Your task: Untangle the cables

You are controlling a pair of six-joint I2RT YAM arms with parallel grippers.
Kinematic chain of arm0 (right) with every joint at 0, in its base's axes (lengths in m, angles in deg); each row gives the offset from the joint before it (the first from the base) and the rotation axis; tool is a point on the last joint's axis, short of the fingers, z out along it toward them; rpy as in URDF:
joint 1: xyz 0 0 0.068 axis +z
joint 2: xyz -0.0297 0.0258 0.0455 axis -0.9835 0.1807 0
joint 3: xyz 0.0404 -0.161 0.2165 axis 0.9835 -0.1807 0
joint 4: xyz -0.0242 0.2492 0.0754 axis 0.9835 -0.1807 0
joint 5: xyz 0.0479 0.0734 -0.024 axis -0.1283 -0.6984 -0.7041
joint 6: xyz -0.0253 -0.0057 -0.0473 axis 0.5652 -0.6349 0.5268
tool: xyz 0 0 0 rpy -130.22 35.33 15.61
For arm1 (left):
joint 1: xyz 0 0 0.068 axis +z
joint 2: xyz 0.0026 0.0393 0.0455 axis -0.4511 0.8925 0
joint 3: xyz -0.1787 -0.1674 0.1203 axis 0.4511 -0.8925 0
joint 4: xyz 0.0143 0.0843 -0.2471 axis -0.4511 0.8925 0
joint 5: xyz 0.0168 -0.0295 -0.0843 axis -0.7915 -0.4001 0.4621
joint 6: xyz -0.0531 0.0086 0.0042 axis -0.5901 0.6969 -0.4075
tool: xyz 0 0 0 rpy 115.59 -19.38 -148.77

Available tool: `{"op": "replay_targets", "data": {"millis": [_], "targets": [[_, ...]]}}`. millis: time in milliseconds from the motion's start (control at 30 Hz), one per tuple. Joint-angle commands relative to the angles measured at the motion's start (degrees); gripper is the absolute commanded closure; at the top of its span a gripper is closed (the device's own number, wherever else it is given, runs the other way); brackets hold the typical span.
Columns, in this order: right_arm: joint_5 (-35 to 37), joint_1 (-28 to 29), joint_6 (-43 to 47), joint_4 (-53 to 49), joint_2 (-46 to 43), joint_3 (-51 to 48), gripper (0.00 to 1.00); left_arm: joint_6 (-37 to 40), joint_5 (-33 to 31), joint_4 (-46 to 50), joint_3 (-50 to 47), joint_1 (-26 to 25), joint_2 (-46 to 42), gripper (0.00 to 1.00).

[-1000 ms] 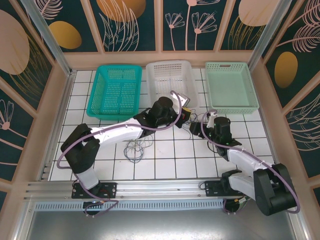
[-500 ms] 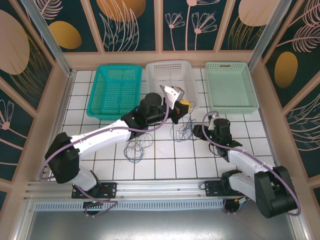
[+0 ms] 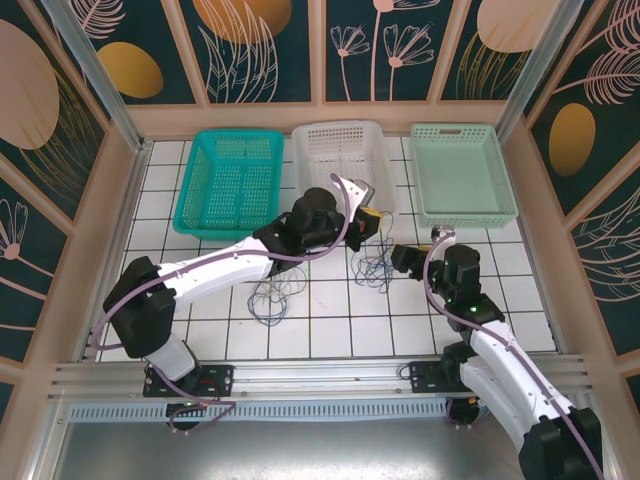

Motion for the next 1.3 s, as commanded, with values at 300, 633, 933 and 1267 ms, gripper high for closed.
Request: {"op": "replay_targets", "data": {"millis": [300, 633, 933, 1267], "targets": [[-6.01, 0.64, 3.88, 11.45, 6.65, 2.11, 0.2, 0.31, 5.62, -0.72, 0.77, -0.42, -0.26, 1.0], [-8.59, 1.18, 6.78, 19.49, 13.76, 3.52, 0.22, 3.11, 10.51, -0.79, 1.12, -0.41, -0.35, 1.0], [-11.94, 1.26, 9.11, 20.29, 14.68, 4.85, 0.24, 5.72, 13.63, 1.36, 1.51, -0.34, -0.53, 0.99], [-13.42, 3.26, 10.18, 21.05, 13.21, 4.36, 0.24, 3.21, 5.08, 4.32, 3.0, -0.29, -0.31, 0.99]]}}
